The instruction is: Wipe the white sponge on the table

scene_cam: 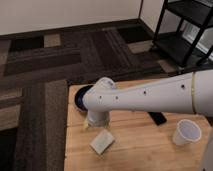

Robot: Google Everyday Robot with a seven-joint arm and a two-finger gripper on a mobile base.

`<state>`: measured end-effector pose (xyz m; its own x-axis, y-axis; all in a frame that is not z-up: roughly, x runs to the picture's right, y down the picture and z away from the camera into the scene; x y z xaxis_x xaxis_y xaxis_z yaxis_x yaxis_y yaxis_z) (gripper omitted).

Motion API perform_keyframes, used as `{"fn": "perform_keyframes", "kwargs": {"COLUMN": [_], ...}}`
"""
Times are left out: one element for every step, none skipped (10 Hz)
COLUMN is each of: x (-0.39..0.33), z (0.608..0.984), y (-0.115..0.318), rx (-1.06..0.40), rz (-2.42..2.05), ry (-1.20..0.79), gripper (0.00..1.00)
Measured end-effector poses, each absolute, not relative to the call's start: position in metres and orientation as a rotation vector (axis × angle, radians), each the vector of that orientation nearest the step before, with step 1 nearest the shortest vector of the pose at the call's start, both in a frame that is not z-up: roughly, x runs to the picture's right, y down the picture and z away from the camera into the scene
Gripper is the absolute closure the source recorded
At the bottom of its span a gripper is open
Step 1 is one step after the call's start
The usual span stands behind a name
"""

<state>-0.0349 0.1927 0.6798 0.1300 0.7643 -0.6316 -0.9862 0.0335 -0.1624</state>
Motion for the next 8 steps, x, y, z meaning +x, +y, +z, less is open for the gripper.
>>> {"fn": "perform_keyframes", "kwargs": {"x": [-0.034,-0.034,-0.034,-0.034,-0.033,-0.032,-0.032,-0.032], "z": [0.679,0.679,0.678,0.677,0.677,0.677,0.679,0.681], "y": [0.198,0.204,0.208,0.211,0.214,0.215,0.218,0.219], "rx": [-0.653,-0.651,-0.648,-0.643,-0.634,-0.629,-0.625,-0.621], "rz": [1.403,1.384,1.373,1.366,1.361,1.357,1.349,1.345], "ry": [0.423,0.419,0.417,0.416,0.415,0.413,0.403,0.394], "gripper": [0.35,0.35,0.35,0.35,0.35,0.35,0.35,0.35]}}
